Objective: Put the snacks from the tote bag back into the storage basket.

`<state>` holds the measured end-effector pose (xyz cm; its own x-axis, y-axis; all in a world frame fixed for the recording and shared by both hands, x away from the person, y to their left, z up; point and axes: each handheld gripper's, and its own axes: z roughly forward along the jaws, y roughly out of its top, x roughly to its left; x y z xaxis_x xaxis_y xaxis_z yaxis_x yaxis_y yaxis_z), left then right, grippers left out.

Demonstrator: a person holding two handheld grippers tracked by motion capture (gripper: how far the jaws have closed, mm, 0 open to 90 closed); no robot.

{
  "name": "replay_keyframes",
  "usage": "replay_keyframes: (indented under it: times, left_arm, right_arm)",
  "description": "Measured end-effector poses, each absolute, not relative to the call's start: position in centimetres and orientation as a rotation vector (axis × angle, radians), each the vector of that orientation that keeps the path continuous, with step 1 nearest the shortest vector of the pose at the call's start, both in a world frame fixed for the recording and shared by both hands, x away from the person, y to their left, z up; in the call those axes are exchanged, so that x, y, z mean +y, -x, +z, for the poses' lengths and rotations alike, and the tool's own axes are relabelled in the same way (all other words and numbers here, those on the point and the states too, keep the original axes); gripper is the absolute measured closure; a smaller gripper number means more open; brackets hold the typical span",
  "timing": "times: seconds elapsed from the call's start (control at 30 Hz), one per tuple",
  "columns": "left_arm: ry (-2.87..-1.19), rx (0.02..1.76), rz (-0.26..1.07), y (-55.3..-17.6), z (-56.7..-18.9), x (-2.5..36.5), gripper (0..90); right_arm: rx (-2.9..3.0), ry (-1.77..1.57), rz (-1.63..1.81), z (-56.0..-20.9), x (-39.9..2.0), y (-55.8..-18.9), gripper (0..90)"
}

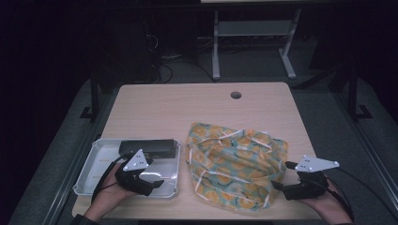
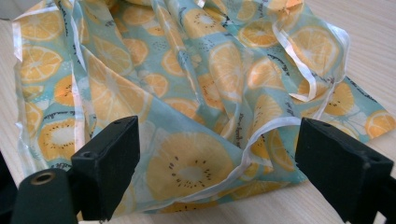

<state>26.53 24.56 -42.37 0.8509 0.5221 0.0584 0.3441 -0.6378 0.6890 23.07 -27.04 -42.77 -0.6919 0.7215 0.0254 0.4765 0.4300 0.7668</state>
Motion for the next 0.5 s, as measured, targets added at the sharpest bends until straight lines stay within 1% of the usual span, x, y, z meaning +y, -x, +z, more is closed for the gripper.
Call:
replay_keyframes:
  times: [0.5]
  left_arm:
    - [-2.34,0.608,0.316,-26.7,-42.54,24.31,15.8]
  right_arm:
    - [2.367,-1.042,1.14,-42.86,-27.19,-22.98,13.1]
